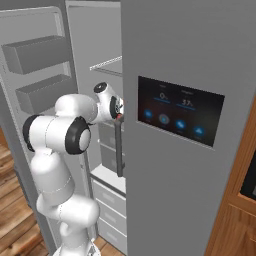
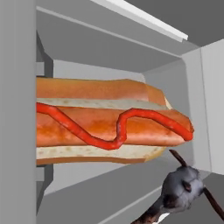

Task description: Store the hot dog in the freezer for long-term storage. Close the freezer door after placing the cooked food.

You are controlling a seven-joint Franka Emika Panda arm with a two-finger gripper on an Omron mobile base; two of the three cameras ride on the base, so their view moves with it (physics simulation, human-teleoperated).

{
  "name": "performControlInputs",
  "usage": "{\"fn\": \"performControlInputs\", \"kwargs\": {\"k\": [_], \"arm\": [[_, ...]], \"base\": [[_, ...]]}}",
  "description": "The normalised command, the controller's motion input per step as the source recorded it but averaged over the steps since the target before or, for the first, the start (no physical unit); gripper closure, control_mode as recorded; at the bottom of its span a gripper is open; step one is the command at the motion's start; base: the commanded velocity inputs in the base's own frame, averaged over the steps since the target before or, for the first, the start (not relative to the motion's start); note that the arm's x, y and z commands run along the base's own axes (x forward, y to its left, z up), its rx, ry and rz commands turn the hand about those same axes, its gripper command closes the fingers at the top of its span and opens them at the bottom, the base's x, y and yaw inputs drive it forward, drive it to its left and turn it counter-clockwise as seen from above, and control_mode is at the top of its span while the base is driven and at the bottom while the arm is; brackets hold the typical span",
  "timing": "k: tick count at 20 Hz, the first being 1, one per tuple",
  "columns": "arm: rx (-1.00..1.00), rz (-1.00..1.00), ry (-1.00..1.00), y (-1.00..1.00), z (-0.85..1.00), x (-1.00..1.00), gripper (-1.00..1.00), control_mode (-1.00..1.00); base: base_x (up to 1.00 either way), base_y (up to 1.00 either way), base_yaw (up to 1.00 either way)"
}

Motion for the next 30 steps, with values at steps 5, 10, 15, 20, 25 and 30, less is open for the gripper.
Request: {"fn": "performControlInputs", "kwargs": {"k": [5, 10, 15, 20, 25, 30], "arm": [[0.00, 0.00, 0.06, -0.07, -0.16, 0.22, 1.00, -1.00], [0.00, 0.00, 0.08, -0.07, -0.21, 0.16, 1.00, -1.00], [0.00, 0.00, 0.01, 0.00, -0.14, 0.13, 1.00, -1.00], [0.01, 0.00, 0.00, 0.00, -0.16, 0.09, 1.00, -1.00], [0.01, 0.00, 0.00, 0.00, -0.17, 0.07, -1.00, -1.00], [0.00, 0.00, 0.00, 0.00, -0.03, 0.01, -1.00, -1.00]], "base": [[0.00, 0.00, 0.00], [0.00, 0.00, 0.00], [0.00, 0.00, 0.00], [0.00, 0.00, 0.00], [0.00, 0.00, 0.00], [0.00, 0.00, 0.00]]}}
